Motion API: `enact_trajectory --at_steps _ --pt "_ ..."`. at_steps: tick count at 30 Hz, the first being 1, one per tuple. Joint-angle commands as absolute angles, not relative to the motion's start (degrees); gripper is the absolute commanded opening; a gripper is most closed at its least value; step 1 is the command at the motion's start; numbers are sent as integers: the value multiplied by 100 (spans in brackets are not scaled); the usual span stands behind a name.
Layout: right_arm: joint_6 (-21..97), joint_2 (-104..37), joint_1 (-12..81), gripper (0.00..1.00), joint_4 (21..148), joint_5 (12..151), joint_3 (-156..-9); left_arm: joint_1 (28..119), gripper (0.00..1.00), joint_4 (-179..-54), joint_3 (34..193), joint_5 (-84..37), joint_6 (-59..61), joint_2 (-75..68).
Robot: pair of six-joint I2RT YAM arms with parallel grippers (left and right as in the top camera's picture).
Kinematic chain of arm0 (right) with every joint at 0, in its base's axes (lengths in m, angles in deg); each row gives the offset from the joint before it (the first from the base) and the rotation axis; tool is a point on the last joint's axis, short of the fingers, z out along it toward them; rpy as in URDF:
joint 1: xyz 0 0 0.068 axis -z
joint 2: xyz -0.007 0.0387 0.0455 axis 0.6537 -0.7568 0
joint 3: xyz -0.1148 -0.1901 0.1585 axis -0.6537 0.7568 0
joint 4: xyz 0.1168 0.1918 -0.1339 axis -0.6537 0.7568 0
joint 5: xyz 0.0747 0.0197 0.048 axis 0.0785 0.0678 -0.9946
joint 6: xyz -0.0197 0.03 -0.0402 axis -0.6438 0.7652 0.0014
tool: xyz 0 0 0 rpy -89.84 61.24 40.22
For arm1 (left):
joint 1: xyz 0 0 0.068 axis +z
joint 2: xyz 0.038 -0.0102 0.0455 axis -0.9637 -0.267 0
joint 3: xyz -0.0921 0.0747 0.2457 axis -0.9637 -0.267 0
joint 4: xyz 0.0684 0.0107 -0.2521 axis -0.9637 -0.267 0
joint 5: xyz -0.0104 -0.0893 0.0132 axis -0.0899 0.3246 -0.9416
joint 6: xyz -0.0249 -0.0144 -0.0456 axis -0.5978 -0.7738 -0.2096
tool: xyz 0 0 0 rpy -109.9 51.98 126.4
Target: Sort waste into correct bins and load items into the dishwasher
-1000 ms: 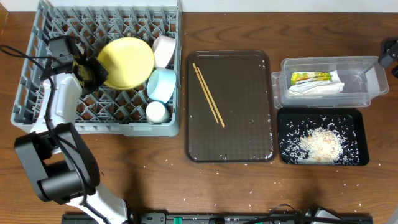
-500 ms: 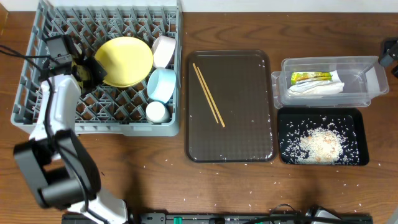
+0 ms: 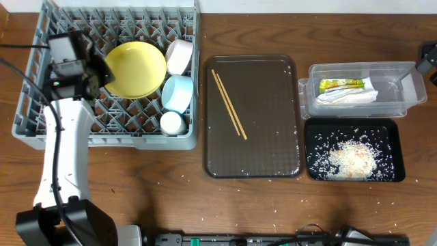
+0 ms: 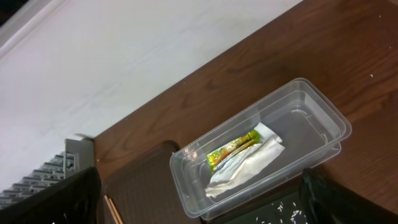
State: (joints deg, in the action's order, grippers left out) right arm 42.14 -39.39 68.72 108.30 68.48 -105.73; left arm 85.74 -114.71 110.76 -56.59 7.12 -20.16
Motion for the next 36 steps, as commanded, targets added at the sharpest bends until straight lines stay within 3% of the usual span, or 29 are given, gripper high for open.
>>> enact_trajectory --at_steps 1,3,7,13,21,29,36 --pt "4270 -3950 6931 99 10836 6845 -10651 8388 36 -11665 11074 -5941 924 -2036" --pt "4270 -3950 6931 99 10836 6845 -10651 8344 55 -11792 11074 -5716 924 -2119" --pt "4270 -3950 6931 99 10836 6845 -10651 8342 63 -12133 11074 -4660 795 -2328" --pt "4270 -3950 6931 99 10836 6845 -10651 8329 63 -12609 11074 -4472 -540 -2731" --pt "4268 -3950 6931 99 10836 6845 -10651 8318 62 -12502 11074 -4461 -1023 -3102" --pt "4270 -3950 6931 99 10839 6845 -10651 8318 62 -12185 11076 -4280 -829 -3098" --pt "4270 -3950 6931 99 10836 6845 -10651 8318 62 -12056 11076 -4863 -613 -3102"
